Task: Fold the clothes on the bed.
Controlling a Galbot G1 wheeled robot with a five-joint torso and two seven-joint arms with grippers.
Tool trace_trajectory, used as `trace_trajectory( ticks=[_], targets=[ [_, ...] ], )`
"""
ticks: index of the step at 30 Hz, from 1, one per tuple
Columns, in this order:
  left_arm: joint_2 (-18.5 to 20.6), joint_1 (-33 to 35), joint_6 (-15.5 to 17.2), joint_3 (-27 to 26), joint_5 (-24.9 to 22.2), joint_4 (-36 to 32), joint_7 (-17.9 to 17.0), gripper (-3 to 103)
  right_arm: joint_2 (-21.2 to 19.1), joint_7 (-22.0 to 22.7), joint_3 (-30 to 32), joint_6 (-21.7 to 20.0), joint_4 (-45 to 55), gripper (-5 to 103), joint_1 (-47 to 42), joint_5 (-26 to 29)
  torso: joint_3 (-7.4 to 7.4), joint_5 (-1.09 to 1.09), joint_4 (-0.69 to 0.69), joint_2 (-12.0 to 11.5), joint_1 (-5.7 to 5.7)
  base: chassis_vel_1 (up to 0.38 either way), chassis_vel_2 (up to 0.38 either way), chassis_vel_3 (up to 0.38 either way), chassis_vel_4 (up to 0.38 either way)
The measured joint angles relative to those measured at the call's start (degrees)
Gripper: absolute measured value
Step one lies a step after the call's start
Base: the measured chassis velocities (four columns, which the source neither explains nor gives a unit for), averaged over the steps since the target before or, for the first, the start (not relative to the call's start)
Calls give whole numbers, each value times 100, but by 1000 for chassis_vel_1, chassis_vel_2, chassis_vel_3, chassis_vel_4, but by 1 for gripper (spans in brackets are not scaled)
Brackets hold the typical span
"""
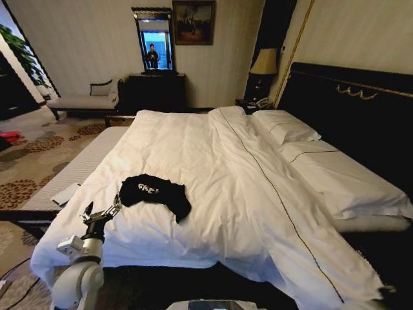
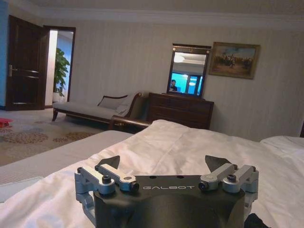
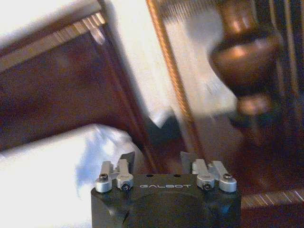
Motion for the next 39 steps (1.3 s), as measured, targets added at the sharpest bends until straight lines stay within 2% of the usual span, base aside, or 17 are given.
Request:
trace_trajectory(
  ticks=[2,6,8,10,12,15,18,19,22,25,29,33,34,36,37,38,39],
  targets=[
    [-40,43,0,-11,36,-56,-8,100,-134,35,219,-262,474,67,145,-123,0,1,1,0,0,0,0,0,0],
    [-87,74,2,-31,64,-128,-21,100,-368,4,260,-514,711,72,389,-298,0,1,0,0,0,0,0,0,0],
    [-114,97,10,-33,83,-189,-25,100,-508,-74,105,-593,672,89,567,-403,0,0,0,0,0,0,0,0,0],
    [-124,112,15,-33,90,-217,-28,100,-552,-115,30,-615,635,89,624,-430,0,1,0,0,0,0,0,0,0],
    [-142,197,49,-31,92,-354,-37,100,-757,-444,-355,-658,421,98,837,-539,0,3,1,0,0,0,0,0,0],
    [-143,245,74,-30,74,-428,-42,100,-863,-705,-577,-658,282,98,922,-627,0,3,2,0,1,0,0,0,0],
    [-141,362,130,-28,43,-624,-41,100,-1157,-1607,-1217,-589,-6,100,1096,-675,0,2,1,0,1,0,0,0,0],
    [-141,362,130,-28,43,-624,-41,100,-1157,-1607,-1217,-589,-6,100,1096,-675,0,2,1,0,1,0,0,0,0],
    [-138,473,153,15,42,-738,-20,100,-1319,-2194,-1674,-564,-149,100,1259,-713,0,1,2,0,0,0,0,0,0],
    [-139,517,153,72,57,-778,0,100,-1389,-2433,-1876,-507,-242,100,1309,-867,0,2,2,0,1,0,0,0,0],
    [-136,567,125,222,95,-828,81,100,-1518,-2644,-2231,-311,-439,100,1304,-1292,0,1,-1,0,1,0,0,0,0],
    [-130,707,58,344,102,-889,168,100,-1688,-3348,-2574,643,-696,100,1212,-1825,0,1,1,-1,1,0,0,0,0],
    [-130,707,58,344,102,-889,168,100,-1688,-3348,-2574,643,-696,100,1212,-1825,0,1,1,-1,1,0,0,0,0],
    [-124,729,22,372,125,-898,243,100,-1728,-3862,-2611,1078,-812,100,1188,-2079,0,1,1,0,1,0,0,0,0],
    [-109,759,-48,426,188,-927,416,100,-1823,-4766,-2629,1625,-943,100,1118,-2408,0,2,1,-1,1,0,0,0,0],
    [-109,759,-48,426,188,-927,416,100,-1823,-4766,-2629,1625,-943,100,1118,-2408,0,2,1,-1,1,0,0,0,0],
    [-106,767,-106,464,253,-951,552,100,-1939,-5269,-2649,1817,-954,100,1051,-2505,0,1,0,0,1,0,0,0,0]
  ],
)
